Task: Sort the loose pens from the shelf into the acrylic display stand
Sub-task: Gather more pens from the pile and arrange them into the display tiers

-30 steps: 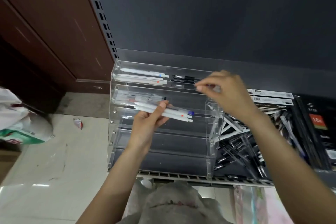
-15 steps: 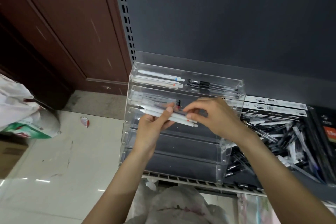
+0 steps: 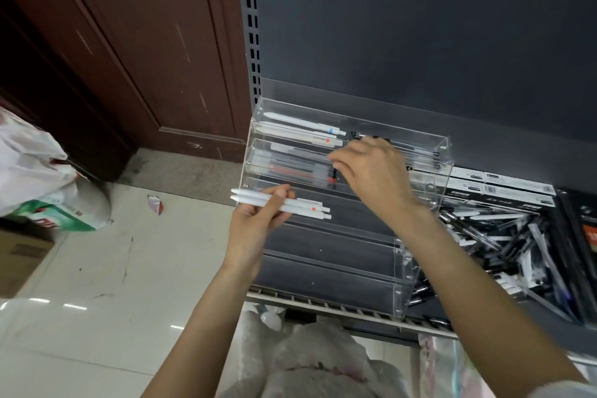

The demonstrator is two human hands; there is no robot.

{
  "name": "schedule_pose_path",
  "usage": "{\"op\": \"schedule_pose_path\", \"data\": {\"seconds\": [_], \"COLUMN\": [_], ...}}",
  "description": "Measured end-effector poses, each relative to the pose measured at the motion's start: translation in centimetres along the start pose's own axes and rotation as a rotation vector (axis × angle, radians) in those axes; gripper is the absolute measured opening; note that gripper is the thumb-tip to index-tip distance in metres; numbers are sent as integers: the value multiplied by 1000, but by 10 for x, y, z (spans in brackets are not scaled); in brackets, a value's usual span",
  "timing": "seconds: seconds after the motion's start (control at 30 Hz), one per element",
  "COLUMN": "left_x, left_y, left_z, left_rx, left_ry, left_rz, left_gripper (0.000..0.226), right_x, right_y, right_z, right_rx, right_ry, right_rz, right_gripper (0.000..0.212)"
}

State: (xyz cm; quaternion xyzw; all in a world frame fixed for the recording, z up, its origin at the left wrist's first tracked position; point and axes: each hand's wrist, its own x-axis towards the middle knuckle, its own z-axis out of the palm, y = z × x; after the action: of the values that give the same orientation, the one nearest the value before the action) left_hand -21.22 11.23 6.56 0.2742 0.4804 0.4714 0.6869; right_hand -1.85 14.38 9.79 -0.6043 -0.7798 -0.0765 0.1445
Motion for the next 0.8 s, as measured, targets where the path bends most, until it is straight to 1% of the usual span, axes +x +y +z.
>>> {"op": "schedule_pose_path", "data": {"seconds": [0.1,0.2,0.27,0.33,0.4,0.47,0.53,0.63,0.67,0.73,0.77,0.8], "left_x": [-4,-7,-8,-9,-9,-8,-7,-7,-7,-7,-7,-7], "left_y": [1,1,1,2,4,5,5,7,7,8,8,8], "left_z": [-6,-11,-14,-15,-15,-15,-14,-12,-11,-9,-9,-8], "left_rx": [0,1,-2,-2,-4,-9,-3,-1,-1,-2,-4,-6], "left_ry": [13,28,30,24,24,24,14,2,-3,-16,-23,-33], "left_rz": [-1,-3,-7,-11,-17,-22,-22,-19,-14,-5,-2,1], "left_gripper": [14,14,15,16,16,16,16,17,17,16,16,16], "right_x": [16,22,22,21,20,20,23,26,25,17,10,1], "right_y": [-12,-19,-21,-20,-18,-18,-25,-37,-41,-46,-48,-49], "right_z": [16,22,27,34,38,39,36,28,24,10,2,-5], "right_rx": [-179,-287,-322,-304,-224,-120,-58,-48,4,272,415,518], "right_ry": [-37,-74,-103,-111,-66,-24,-49,-153,-151,-101,-109,-153], "right_rz": [-99,-163,-201,-204,-171,-163,-182,-142,-105,21,67,97], "right_gripper": [28,27,27,28,31,39,47,45,43,28,23,21]}}
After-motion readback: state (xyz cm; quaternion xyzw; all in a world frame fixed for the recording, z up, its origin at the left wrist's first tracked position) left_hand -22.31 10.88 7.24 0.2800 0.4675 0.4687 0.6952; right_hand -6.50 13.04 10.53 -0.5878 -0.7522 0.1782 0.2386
